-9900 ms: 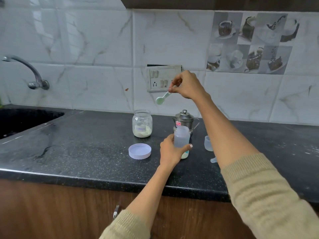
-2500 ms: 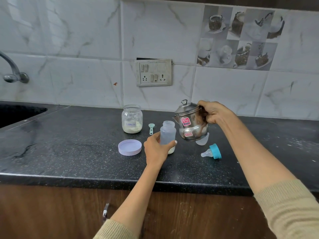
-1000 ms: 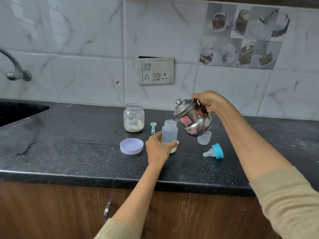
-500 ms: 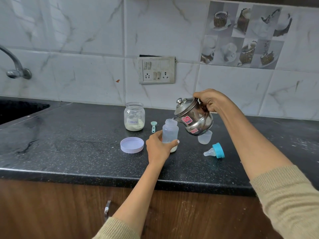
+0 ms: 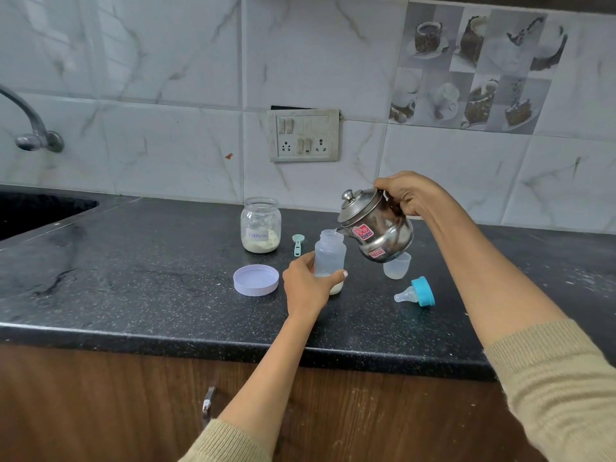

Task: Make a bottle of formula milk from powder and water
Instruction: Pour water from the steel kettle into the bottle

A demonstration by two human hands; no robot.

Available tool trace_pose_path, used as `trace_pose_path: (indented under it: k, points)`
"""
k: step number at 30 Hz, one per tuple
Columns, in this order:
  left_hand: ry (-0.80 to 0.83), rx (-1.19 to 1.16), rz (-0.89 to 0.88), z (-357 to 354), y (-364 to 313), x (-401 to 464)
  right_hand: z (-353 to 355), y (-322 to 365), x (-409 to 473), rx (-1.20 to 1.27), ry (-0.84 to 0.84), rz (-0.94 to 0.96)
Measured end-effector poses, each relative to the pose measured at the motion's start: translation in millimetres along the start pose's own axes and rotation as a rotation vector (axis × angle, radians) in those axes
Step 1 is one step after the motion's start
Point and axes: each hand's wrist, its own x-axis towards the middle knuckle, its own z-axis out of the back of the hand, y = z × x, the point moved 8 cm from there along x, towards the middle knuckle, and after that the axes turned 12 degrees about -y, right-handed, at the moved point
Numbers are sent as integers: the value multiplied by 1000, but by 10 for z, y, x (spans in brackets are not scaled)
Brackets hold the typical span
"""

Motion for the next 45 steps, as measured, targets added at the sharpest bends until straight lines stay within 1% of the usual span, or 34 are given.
trace_pose_path:
  k: [26, 45]
  points:
    - [4, -5, 4, 15, -24, -15, -14, 66, -31, -73, -1, 23]
    - [8, 8, 1, 8, -28, -7, 35, 63, -25, -81, -13, 34]
